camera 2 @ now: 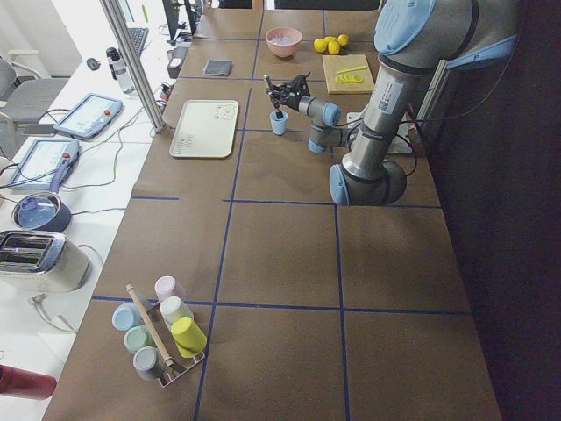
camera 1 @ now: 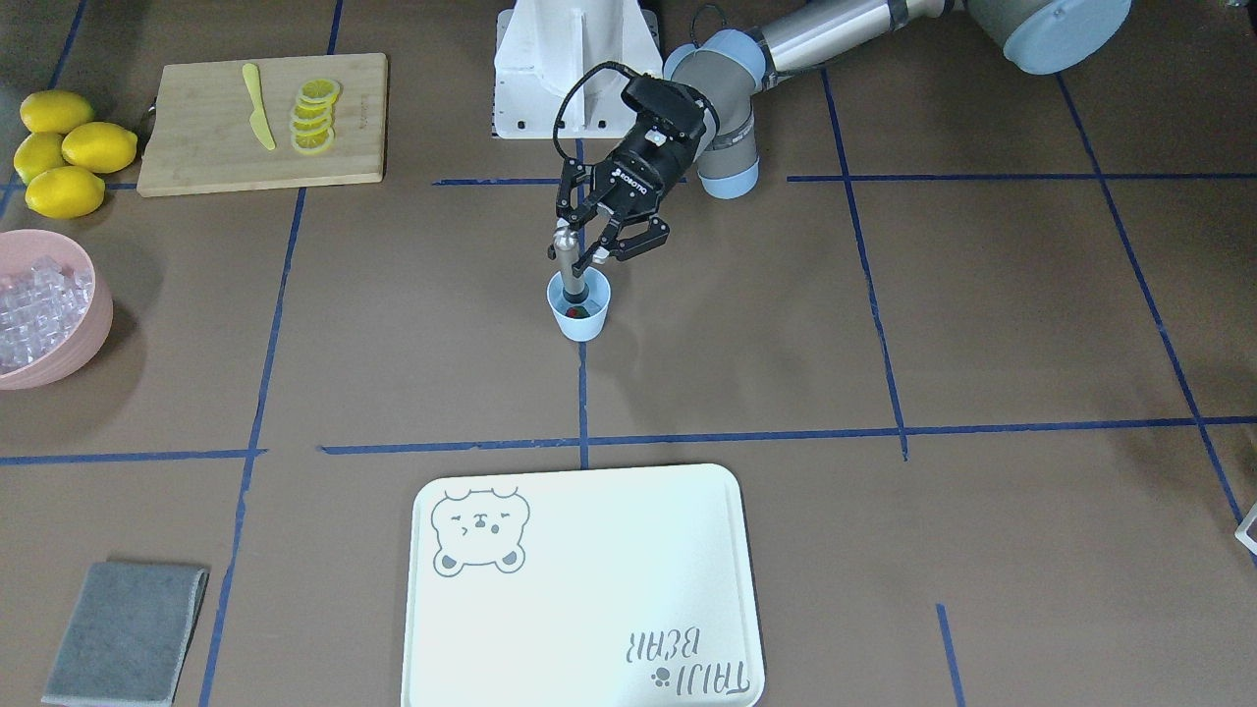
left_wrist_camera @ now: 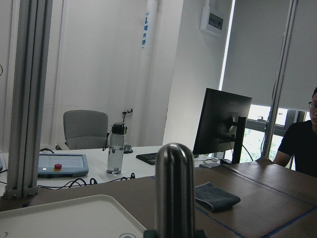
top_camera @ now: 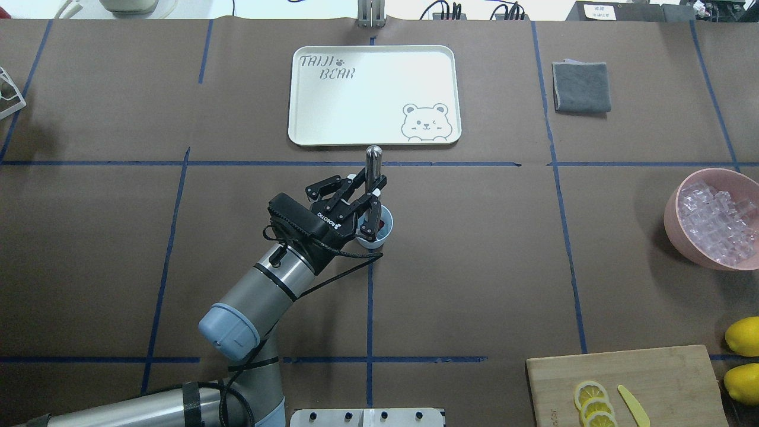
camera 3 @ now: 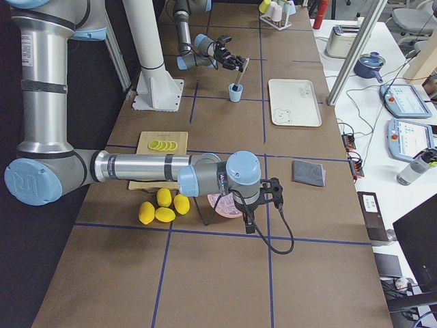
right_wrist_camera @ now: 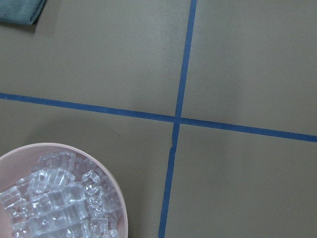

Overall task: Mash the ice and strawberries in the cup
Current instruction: 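Press the metal pestle down on the strawberry and ice with the left gripper, then lift the pestle out of the cup with the left gripper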

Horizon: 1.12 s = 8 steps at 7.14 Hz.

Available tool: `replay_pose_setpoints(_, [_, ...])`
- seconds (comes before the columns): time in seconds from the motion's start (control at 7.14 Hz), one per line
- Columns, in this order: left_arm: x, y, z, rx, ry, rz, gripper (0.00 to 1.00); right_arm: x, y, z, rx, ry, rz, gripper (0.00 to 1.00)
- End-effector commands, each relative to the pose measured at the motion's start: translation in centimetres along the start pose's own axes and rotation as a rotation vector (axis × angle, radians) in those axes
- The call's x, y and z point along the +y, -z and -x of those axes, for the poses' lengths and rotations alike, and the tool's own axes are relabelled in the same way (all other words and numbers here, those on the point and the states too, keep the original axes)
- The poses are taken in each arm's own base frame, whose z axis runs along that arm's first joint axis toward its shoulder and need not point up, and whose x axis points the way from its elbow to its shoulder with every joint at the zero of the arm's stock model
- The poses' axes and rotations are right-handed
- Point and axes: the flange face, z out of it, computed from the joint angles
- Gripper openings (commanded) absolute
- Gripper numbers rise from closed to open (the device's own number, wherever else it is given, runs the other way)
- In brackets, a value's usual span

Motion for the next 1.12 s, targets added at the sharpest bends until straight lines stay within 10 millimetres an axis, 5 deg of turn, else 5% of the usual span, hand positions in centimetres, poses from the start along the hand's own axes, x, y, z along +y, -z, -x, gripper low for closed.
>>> replay_pose_setpoints(0.0, [-2.7, 0.0, 0.0, 0.012, 0.021, -0.039, 0.00, 0.2, -0.1, -0.1, -0.002, -0.014, 0.005, 1.00])
replay_pose_setpoints(0.56, [-8.3, -1.2, 6.2, 0.006, 0.115, -0.057, 0.00, -1.0, 0.6, 0.5, 0.007, 0.009, -0.011, 1.00])
replay_pose_setpoints(0.98, [-6.0, 2.6, 18.1, -0.029, 0.315, 0.100, 0.00, -1.4, 1.0, 0.9, 0.013, 0.014, -0.021, 1.00])
